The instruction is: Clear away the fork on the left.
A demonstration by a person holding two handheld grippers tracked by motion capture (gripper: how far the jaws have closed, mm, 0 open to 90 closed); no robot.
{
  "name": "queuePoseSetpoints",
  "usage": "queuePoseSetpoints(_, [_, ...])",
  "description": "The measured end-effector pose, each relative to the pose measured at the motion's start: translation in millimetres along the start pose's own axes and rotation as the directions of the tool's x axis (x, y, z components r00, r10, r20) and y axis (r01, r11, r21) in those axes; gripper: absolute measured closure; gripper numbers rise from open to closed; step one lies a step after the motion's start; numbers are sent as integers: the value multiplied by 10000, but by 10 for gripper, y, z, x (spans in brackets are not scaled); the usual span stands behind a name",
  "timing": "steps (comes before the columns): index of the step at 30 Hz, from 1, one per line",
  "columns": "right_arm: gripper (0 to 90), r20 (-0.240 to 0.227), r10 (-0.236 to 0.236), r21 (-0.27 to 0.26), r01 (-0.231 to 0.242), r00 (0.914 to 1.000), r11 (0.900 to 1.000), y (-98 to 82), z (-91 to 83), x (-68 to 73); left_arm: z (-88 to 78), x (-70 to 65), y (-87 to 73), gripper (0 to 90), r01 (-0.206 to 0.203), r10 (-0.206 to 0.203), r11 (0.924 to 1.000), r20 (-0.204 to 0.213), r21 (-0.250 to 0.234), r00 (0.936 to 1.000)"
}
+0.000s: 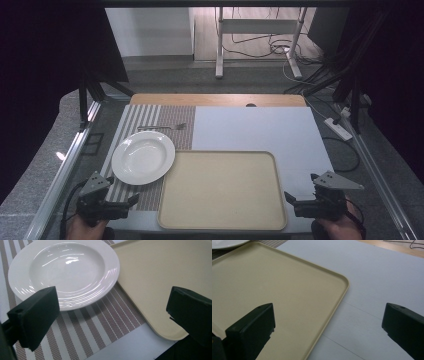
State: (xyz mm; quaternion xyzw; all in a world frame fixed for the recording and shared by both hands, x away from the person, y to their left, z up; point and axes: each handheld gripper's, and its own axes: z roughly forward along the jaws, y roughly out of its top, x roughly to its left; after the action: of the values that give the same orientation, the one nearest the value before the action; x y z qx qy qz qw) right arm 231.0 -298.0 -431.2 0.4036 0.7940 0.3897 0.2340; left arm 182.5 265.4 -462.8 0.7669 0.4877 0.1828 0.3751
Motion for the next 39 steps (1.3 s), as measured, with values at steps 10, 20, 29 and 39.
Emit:
queuePoseSetpoints(10, [0,-189,-145,-29,145,9997,9999,-2,-4,6,8,41,2,0,256,-258,9997,278,65,9993])
queuePoseSetpoints(20, [0,-217,-263,5,264,9994,9997,-1,0,19,23,59,10,0,524,-528,9984,182,231,9984])
queuePoseSetpoints(29, [0,-256,-224,30,225,9994,9997,-1,1,13,54,70,56,0,794,-802,9959,169,431,9966])
queuePoseSetpoints(39, [0,-258,-244,43,245,9994,9997,-1,4,15,145,143,125,7,869,-880,9948,168,535,9960])
